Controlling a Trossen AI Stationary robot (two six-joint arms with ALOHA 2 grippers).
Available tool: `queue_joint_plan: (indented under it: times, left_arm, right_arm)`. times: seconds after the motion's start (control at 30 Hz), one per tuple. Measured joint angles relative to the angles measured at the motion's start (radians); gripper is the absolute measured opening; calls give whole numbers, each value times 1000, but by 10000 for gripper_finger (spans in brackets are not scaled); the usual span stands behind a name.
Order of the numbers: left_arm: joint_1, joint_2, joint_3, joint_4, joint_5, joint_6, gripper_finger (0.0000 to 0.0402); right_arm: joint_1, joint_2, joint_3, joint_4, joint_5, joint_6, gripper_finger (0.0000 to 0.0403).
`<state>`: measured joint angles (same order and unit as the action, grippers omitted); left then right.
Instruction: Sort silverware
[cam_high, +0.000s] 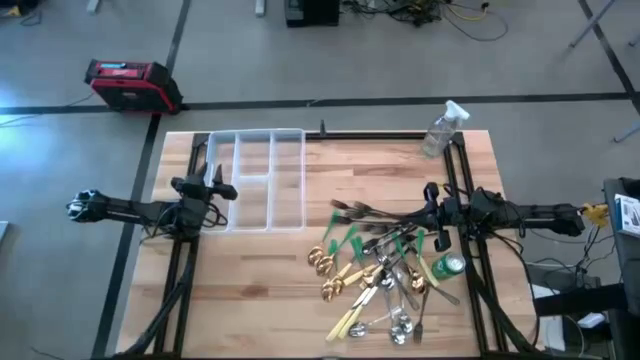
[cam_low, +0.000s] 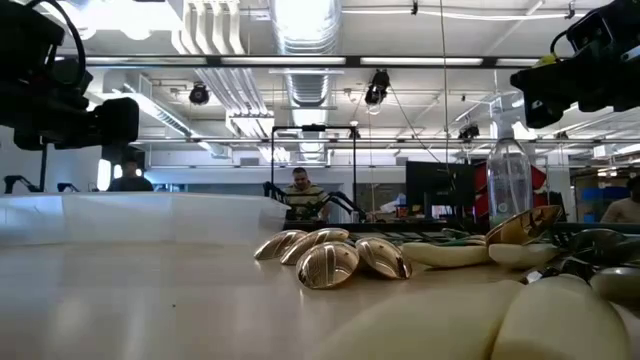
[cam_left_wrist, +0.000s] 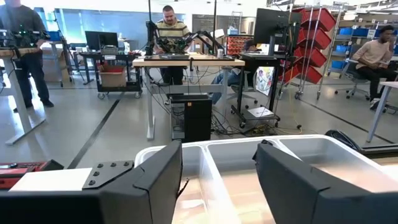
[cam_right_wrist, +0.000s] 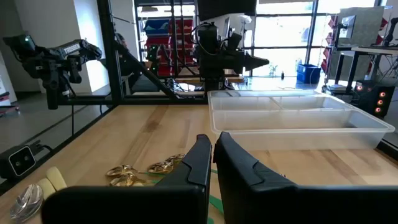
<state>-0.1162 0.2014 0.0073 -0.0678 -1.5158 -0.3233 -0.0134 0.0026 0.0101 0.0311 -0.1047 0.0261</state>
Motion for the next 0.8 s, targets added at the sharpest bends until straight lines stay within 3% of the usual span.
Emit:
queue_joint_plan:
  times: [0.8]
  left_arm:
    - [0,0,0,0,0,0,199]
  right_arm:
    - [0,0,0,0,0,0,9]
